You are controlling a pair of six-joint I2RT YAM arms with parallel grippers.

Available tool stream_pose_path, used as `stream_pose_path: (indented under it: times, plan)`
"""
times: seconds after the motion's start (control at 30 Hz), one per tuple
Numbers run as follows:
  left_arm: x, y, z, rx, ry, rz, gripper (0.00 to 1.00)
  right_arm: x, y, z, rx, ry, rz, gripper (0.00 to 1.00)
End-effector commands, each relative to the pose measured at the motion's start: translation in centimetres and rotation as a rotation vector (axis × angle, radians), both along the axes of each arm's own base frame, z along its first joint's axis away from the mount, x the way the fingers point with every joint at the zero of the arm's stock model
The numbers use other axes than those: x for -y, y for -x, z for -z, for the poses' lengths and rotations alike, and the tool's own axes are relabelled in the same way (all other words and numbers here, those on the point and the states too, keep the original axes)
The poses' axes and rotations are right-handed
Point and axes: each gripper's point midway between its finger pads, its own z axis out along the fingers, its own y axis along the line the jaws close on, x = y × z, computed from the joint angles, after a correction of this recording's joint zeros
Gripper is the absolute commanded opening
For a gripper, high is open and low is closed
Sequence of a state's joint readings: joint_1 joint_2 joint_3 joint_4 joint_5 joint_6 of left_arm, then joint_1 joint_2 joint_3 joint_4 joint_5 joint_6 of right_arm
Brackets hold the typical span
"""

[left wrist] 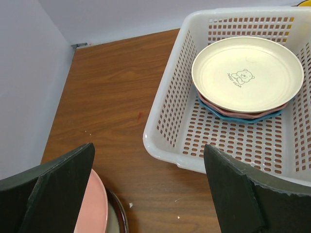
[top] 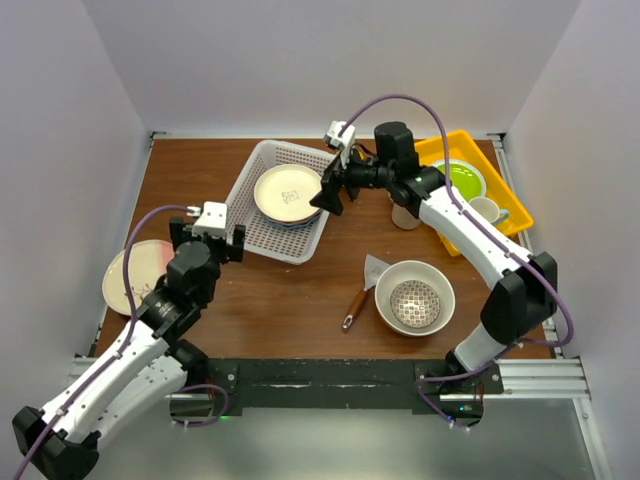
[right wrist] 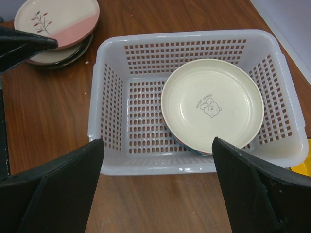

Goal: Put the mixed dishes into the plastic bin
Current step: Place the plate in the plastic bin.

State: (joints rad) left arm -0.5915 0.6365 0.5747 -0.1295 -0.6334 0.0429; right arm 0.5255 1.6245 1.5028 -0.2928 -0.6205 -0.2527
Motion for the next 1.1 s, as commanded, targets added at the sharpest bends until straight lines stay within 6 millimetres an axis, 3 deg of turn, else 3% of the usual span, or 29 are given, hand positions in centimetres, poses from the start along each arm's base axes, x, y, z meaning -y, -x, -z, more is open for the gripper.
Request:
stream_pose_path:
  times: [0.0,0.23,0.27,0.3,0.43,0.73,1.07]
  plan:
    - [0.1,-0.9,-1.7,0.027,0.106,-0.002,1.0,1.4,1.8,-2.4,0.079,-0.035,-0.044,0.98]
    - [-0.6,-2.1,-0.7,-0.023,0.195,-0.021,1.0,3.7,3.4,-5.0,0.097,-0.114,-0.05,0.98]
    - [-0.4,-2.2,-0.6,-0.031,0.206,-0.007,1.0,4.1,3.6,-4.6,0.081,-0.121,-0.049,0.98]
    - [-0.8,-2.3,-0.3,-0.041,0.214,-0.021,1.0,4.7,3.6,-5.7,0.114,-0.147,-0.041,0.98]
    - [-1.2,-2.7,0.8,-0.087,0.259,-0.028,0.99,5.9,4.3,-6.2,0.11,-0.199,-0.035,0.98]
    - [-2.9,-3.7,3.2,-0.175,0.34,-0.074,0.98,6.8,5.4,-4.9,0.065,-0.25,-0.064,0.98]
    - [-6.6,-4.5,5.8,-0.249,0.381,-0.2,1.0,6.7,5.9,-4.5,0.077,-0.274,-0.092,0.98]
